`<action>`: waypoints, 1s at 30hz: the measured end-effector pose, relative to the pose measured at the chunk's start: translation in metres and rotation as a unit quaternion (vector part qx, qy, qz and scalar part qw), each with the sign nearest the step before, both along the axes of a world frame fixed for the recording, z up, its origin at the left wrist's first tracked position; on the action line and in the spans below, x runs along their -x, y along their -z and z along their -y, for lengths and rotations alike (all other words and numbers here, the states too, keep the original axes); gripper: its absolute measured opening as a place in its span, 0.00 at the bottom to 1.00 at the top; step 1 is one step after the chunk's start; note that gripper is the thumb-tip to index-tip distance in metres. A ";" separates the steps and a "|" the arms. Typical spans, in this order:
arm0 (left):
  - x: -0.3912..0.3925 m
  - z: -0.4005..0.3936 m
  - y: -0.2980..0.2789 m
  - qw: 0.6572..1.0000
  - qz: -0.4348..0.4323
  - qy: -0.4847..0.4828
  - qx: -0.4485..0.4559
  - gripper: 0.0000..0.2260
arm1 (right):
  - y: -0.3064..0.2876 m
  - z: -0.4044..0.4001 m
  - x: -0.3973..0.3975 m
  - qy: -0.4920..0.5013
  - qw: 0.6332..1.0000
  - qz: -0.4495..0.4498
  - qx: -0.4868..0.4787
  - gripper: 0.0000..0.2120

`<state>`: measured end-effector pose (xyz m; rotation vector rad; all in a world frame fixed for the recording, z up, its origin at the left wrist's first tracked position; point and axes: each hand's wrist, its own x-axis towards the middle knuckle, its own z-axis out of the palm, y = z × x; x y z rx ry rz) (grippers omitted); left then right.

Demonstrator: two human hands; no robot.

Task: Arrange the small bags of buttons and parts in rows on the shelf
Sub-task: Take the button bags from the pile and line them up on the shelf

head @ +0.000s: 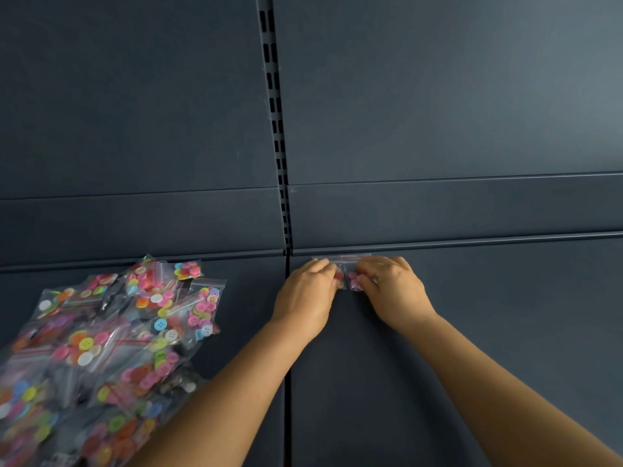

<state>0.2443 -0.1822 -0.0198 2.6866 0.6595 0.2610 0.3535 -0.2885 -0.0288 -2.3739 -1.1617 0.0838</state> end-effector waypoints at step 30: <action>0.102 0.010 -0.039 0.984 -0.060 -0.128 -0.106 0.25 | -0.042 -0.010 0.076 -0.163 0.982 0.050 0.080 0.30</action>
